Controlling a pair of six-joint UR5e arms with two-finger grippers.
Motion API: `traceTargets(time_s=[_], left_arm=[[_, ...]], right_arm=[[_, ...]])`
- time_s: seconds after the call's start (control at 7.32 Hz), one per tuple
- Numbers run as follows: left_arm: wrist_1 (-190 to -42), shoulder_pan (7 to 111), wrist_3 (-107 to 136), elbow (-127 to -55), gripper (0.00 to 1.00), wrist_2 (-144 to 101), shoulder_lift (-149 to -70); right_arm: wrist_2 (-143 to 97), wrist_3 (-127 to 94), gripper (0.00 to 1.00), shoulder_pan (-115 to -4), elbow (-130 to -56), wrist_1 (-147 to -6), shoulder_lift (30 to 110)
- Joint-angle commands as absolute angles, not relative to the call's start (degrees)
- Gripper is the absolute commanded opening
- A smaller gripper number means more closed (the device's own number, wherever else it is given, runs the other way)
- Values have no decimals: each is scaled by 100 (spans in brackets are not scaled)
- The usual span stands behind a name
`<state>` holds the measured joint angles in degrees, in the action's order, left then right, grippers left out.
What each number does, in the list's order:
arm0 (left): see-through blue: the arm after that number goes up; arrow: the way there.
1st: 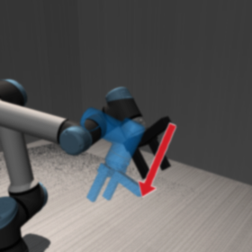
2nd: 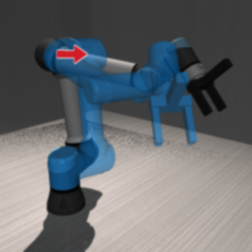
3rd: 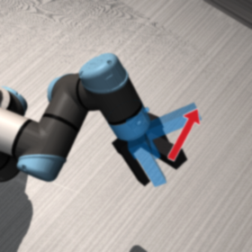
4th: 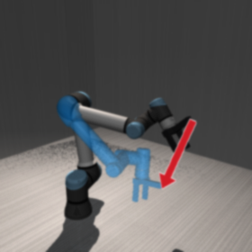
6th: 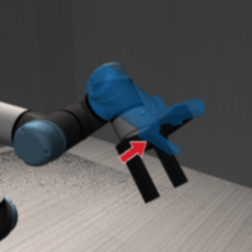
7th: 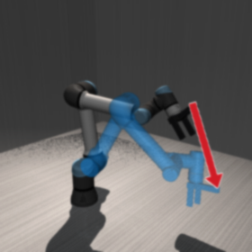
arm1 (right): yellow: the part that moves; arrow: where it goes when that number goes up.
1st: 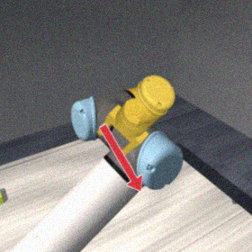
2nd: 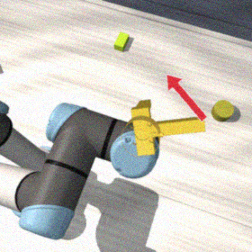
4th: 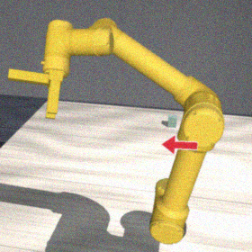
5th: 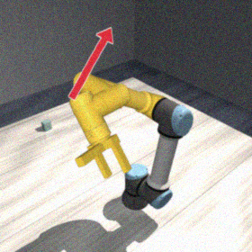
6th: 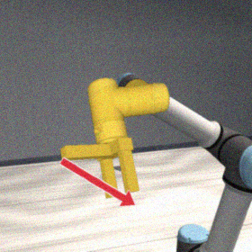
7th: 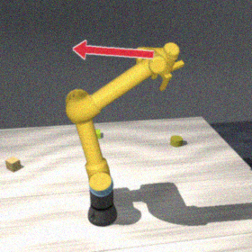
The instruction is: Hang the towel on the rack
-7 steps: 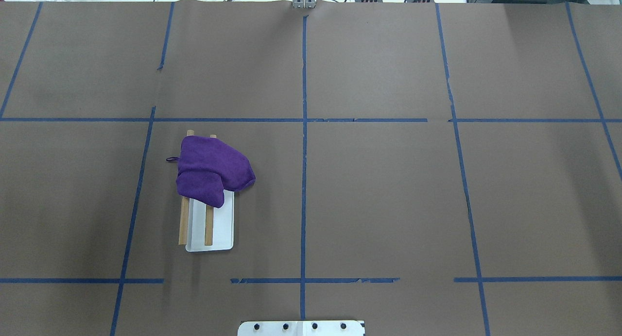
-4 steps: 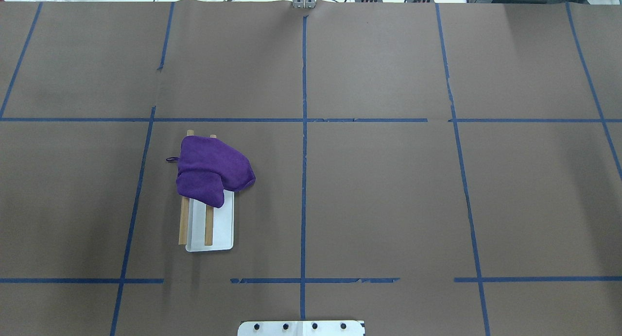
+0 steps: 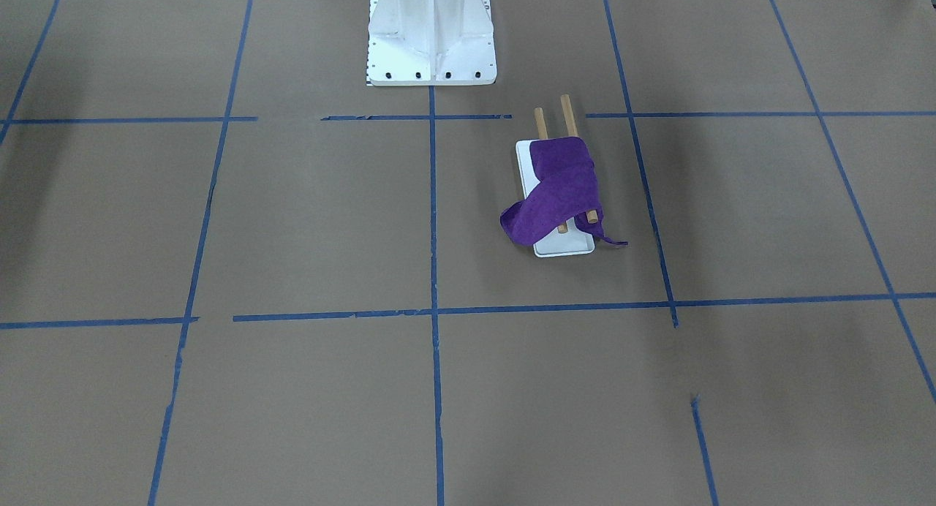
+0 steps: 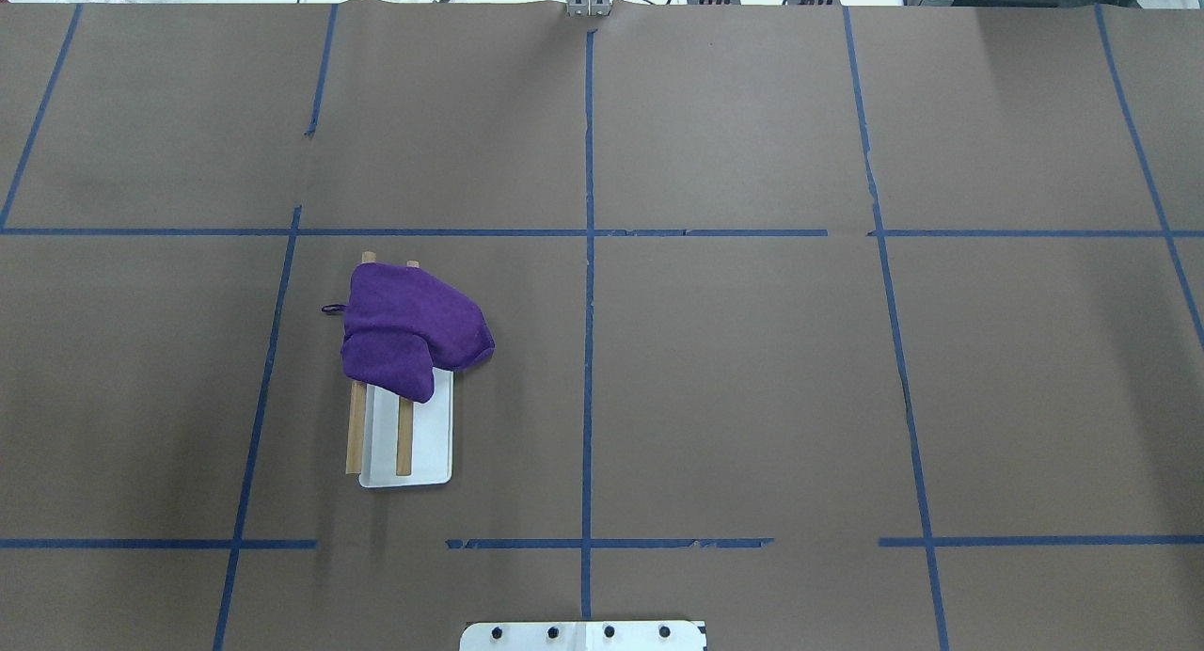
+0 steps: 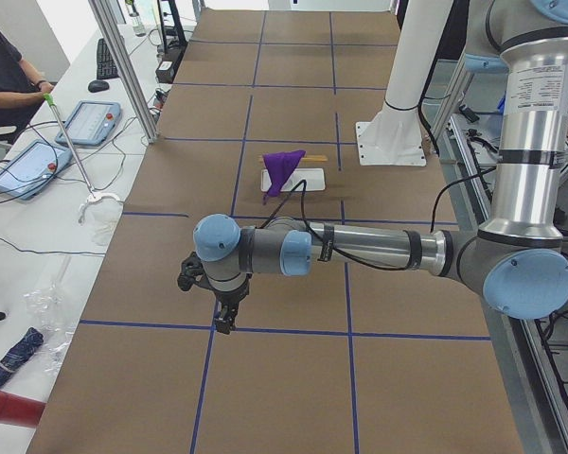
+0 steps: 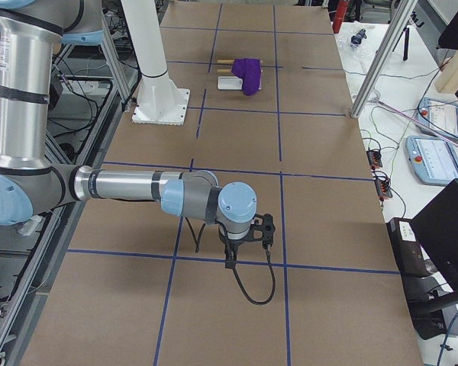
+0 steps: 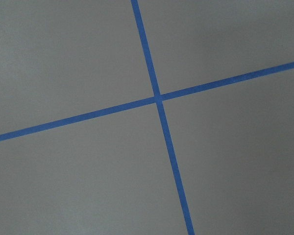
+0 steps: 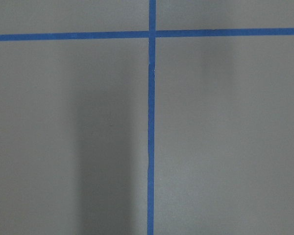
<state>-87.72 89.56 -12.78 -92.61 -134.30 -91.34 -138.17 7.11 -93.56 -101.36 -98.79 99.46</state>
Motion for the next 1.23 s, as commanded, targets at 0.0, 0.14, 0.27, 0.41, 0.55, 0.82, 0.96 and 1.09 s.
traceTargets(time_s=[0.0,0.14,0.27,0.41,0.55,0.82,0.96,1.09], left_arm=[[-8771,8956,-1266,-9246,100,-13430,-9141],[-8771,8956,-1266,-9246,100,-13438,-9141],[-8771,8956,-1266,-9246,100,-13438,-9141],[-8780,8956,-1266,-9246,100,-13438,-9141],[-8780,8956,-1266,-9246,100,-13438,-9149],[-8780,8956,-1266,-9255,100,-13438,-9149],[-8789,8956,-1266,-9255,100,-13438,-9158],[-8789,8956,-1266,-9255,100,-13438,-9158]], right_arm=[[-13816,703,100,-9360,-10142,-9879,9932],[-13816,703,100,-9360,-10143,-9870,9923],[-13808,703,100,-9360,-10143,-9870,9905],[-13799,694,100,-9360,-10143,-9861,9844],[-13773,686,100,-9369,-10134,-9844,9739],[-13729,529,100,-9378,-10081,-9407,9721],[-13729,423,100,-9378,-10072,-9335,9721],[-13729,422,100,-9404,-10046,-9282,9712]])
